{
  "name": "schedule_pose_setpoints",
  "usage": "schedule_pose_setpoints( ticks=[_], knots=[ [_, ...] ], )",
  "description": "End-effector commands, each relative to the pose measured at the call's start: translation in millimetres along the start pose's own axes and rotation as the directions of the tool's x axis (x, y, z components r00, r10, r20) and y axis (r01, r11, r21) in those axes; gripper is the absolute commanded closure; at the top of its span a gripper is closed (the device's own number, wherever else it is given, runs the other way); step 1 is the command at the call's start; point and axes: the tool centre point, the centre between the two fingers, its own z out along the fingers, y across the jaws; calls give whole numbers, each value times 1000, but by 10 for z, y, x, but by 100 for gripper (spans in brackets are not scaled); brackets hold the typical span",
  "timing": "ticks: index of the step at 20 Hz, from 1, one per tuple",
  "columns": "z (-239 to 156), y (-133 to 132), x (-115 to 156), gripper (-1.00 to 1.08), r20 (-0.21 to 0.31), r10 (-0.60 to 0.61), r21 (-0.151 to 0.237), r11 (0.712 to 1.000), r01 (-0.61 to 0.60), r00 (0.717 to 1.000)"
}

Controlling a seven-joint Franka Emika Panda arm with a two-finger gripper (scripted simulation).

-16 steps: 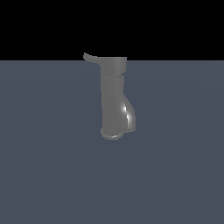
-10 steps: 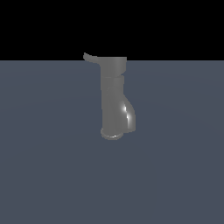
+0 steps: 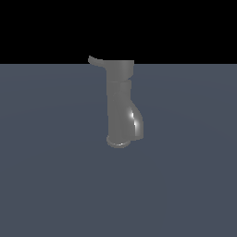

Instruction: Turn on the faucet by rotating a designated handle.

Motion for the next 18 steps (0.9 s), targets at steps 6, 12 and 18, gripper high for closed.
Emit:
schedule_pose_setpoints(
  ticks=[6, 12, 18],
  knots=[
    [15, -16, 119, 108, -3, 61, -16, 998, -61, 998],
    [47, -45, 307, 108, -10, 156, -38, 987, -156, 988],
    [111, -95, 575, 108, -27, 283, -63, 957, -284, 959]
  ],
)
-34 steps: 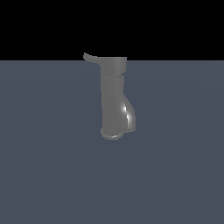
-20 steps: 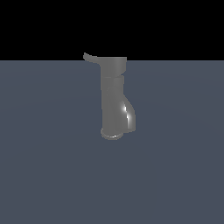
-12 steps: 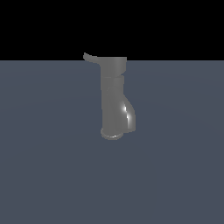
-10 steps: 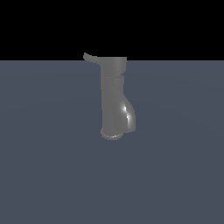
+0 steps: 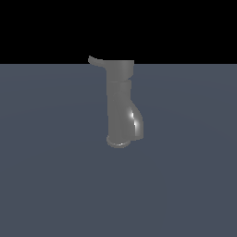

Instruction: Turn on the faucet by rotating a designated handle.

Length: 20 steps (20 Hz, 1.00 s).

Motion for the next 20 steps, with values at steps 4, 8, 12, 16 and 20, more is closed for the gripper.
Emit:
schedule_pose_setpoints(
  ticks=[4, 8, 12, 16, 20],
  knots=[
    [77, -124, 239, 108, -12, 125, -22, 992, -126, 992],
    [147, -220, 411, 108, -24, 213, -33, 976, -214, 977],
    [227, -320, 580, 108, -35, 297, -40, 953, -299, 954],
    [318, -424, 745, 108, -46, 378, -43, 924, -380, 925],
    [420, -532, 906, 108, -56, 455, -41, 888, -458, 889]
  ],
)
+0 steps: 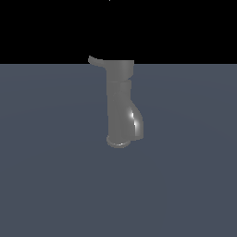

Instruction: Turn on the faucet by rotating a designated handle.

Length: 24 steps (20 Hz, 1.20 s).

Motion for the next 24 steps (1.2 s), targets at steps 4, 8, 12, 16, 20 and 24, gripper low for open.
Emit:
schedule_pose_setpoints(
  ticks=[4, 8, 12, 16, 20, 24],
  knots=[
    [147, -238, 123, 108, -7, 118, 0, 993, -118, 993],
    [265, -411, 203, 108, -9, 201, 3, 980, -201, 980],
    [390, -584, 275, 108, -8, 282, 8, 959, -282, 959],
    [522, -757, 340, 108, -4, 361, 15, 932, -361, 932],
    [660, -928, 397, 108, 5, 438, 22, 899, -438, 899],
    [797, -1091, 444, 108, 17, 509, 29, 860, -510, 860]
  ],
)
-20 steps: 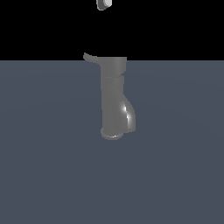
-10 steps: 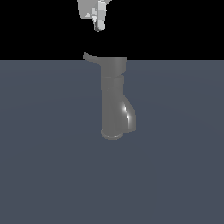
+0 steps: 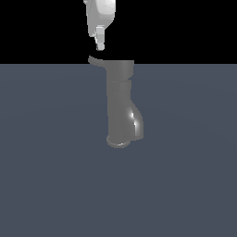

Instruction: Turn on the faucet by rotating a designated handle.

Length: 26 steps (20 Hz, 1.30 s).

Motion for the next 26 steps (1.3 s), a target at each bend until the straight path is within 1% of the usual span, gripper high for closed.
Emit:
schedule_pose_setpoints(
  ticks=[1, 8, 14, 21, 26],
  knots=[
    [84, -96, -22, 108, 7, 49, 5, 999, -49, 999],
    [254, -277, -71, 108, 24, 144, 12, 989, -145, 989],
    [325, -349, -93, 108, 33, 183, 14, 983, -184, 983],
    [334, -356, -95, 108, 34, 188, 14, 982, -188, 982],
    [335, -222, -164, 108, 34, 188, 14, 982, -188, 982]
  ],
)
